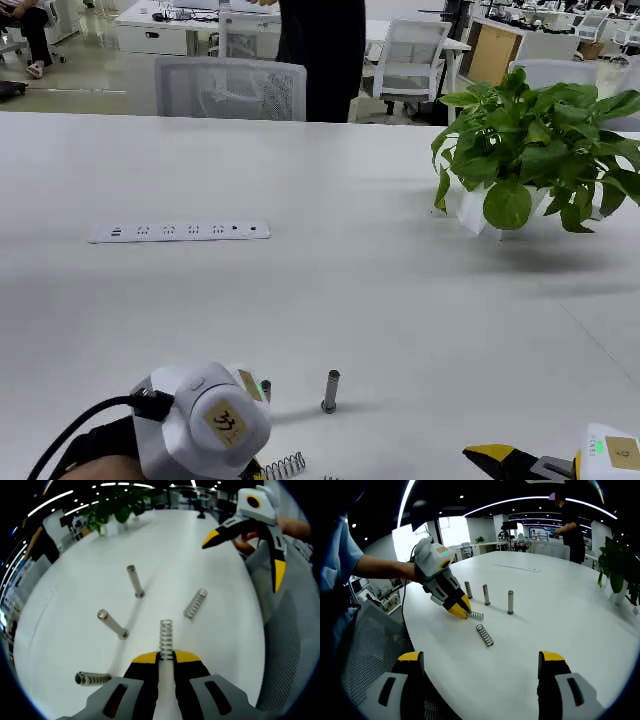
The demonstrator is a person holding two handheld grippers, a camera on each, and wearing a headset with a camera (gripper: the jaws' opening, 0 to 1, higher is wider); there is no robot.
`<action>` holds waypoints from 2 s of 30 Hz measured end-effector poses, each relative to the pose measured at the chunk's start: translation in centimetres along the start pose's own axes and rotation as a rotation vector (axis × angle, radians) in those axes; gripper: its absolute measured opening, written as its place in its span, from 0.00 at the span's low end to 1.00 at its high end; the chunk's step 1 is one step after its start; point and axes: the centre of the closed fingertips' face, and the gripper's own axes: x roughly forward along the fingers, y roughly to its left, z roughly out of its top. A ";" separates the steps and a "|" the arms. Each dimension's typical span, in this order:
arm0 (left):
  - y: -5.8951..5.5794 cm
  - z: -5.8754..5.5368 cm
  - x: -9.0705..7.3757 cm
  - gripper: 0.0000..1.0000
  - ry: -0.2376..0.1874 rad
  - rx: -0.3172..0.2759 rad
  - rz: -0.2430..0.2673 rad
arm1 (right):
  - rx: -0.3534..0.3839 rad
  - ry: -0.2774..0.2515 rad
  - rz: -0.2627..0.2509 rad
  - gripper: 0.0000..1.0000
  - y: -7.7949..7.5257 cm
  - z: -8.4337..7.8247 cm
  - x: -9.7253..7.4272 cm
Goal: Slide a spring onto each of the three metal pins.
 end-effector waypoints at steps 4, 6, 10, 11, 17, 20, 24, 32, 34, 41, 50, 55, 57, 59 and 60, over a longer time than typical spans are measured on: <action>-0.2 0.1 -0.1 0.10 -0.048 -0.089 -0.013 | 0.002 -0.001 0.004 0.96 0.1 0.1 0.0; -0.3 0.0 -0.2 0.10 -0.070 -0.127 -0.015 | 0.002 -0.002 0.005 0.96 0.1 0.1 0.0; -0.9 0.0 -0.6 0.10 -0.124 -0.191 -0.020 | 0.004 -0.002 0.010 0.95 0.2 0.0 0.1; -1.1 0.0 -0.8 0.10 -0.138 -0.206 -0.016 | 0.006 -0.003 0.012 0.95 0.2 0.1 0.1; -2.6 0.6 -2.3 0.10 -0.217 -0.236 -0.021 | -0.001 0.002 0.038 0.95 0.4 0.3 0.2; -3.1 0.9 -2.8 0.10 -0.250 -0.243 -0.018 | -0.011 0.008 0.047 0.95 0.4 0.5 0.2; -3.7 0.9 -3.3 0.10 -0.255 -0.229 -0.017 | -0.043 0.017 0.064 0.94 0.4 1.2 0.2; -5.0 1.9 -4.4 0.10 -0.306 -0.136 -0.028 | -0.126 0.026 0.149 0.87 2.1 3.3 0.4; -5.3 2.2 -4.7 0.10 -0.323 -0.122 -0.040 | -0.152 0.027 0.190 0.84 2.8 4.1 0.5; -6.5 3.0 -5.3 0.10 -0.366 -0.050 -0.072 | -0.247 0.078 0.293 0.69 4.0 6.0 0.6; -7.6 3.5 -5.7 0.10 -0.396 -0.023 -0.117 | -0.324 0.172 0.427 0.35 5.2 5.4 0.7; -8.0 4.0 -5.9 0.10 -0.413 -0.009 -0.133 | -0.325 0.197 0.461 0.31 5.6 5.0 1.0; -8.3 4.3 -5.9 0.10 -0.420 0.003 -0.141 | -0.313 0.204 0.473 0.28 5.6 4.9 1.1; -8.6 4.3 -5.9 0.10 -0.423 0.008 -0.149 | -0.300 0.224 0.481 0.27 5.6 4.6 1.2; -8.8 4.3 -5.9 0.10 -0.424 0.013 -0.150 | -0.300 0.227 0.486 0.26 5.6 4.5 1.1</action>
